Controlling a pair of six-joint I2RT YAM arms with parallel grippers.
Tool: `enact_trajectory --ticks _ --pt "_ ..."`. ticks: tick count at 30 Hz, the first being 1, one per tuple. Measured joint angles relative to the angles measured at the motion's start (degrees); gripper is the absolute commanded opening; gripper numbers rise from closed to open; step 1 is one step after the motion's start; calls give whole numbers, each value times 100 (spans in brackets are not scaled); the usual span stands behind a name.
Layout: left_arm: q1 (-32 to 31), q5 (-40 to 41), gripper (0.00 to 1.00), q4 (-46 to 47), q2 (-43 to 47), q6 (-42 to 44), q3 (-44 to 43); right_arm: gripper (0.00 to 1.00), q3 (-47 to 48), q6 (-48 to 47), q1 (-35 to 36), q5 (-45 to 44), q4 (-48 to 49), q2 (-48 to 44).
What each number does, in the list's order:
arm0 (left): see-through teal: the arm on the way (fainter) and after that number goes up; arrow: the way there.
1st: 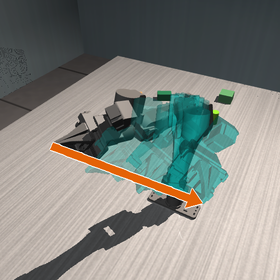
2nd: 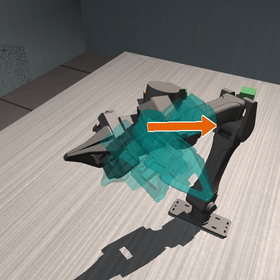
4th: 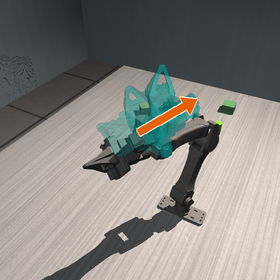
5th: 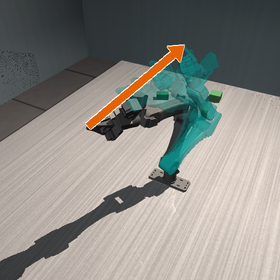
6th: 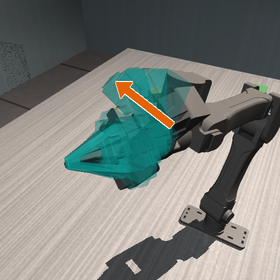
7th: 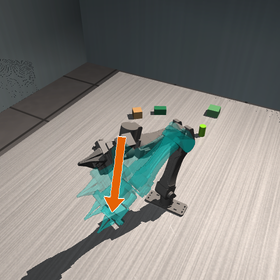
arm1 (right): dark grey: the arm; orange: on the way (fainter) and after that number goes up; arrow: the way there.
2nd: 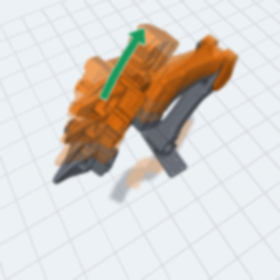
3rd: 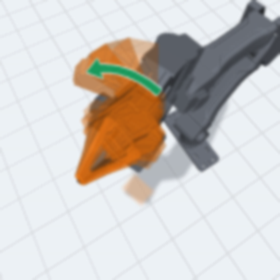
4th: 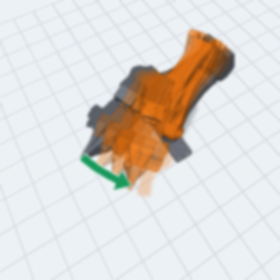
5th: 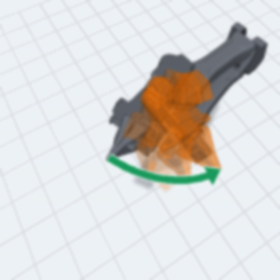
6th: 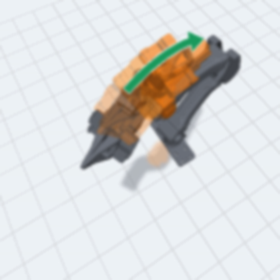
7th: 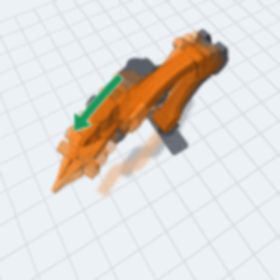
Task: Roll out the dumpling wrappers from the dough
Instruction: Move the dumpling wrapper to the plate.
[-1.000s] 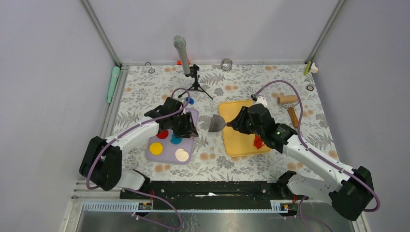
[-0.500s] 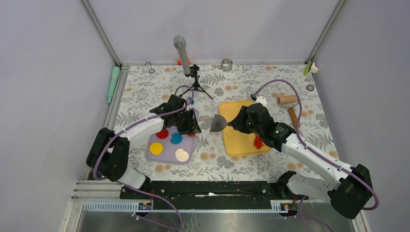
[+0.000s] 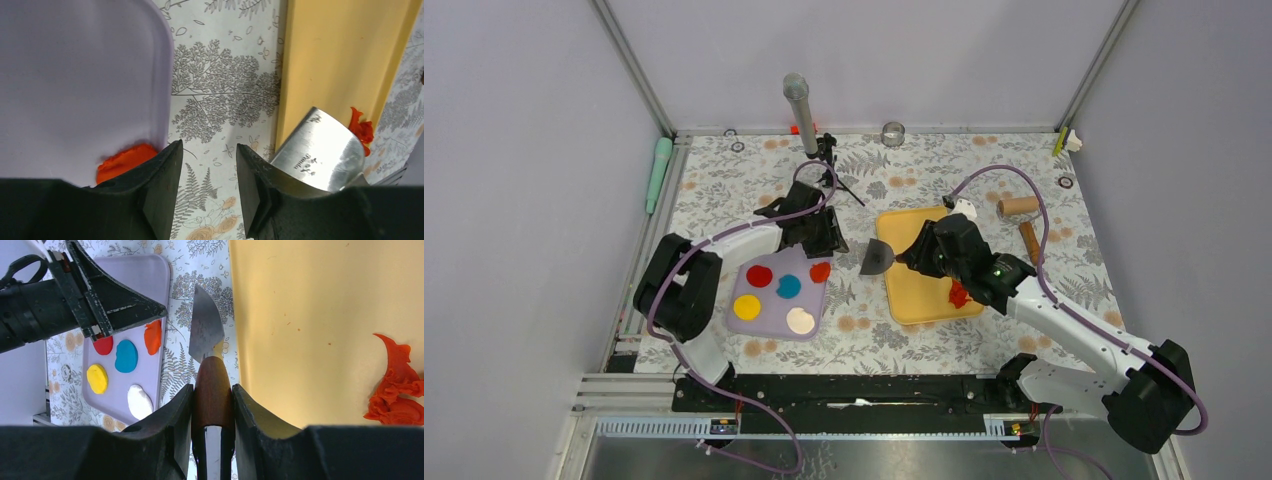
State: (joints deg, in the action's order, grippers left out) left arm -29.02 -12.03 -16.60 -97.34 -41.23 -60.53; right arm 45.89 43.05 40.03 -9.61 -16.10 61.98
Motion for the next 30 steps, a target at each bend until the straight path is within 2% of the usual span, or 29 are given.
enact_trajectory --ticks 13,23,30 --pt "125 306 46 42 -149 -37 -13 0 0 11 -2 2 2 -11" --pt "138 162 45 37 -592 -35 -72 0 0 28 -2 2 2 -11" --pt "149 170 45 -245 -592 33 -173 0 0 28 -4 0 4 -11"
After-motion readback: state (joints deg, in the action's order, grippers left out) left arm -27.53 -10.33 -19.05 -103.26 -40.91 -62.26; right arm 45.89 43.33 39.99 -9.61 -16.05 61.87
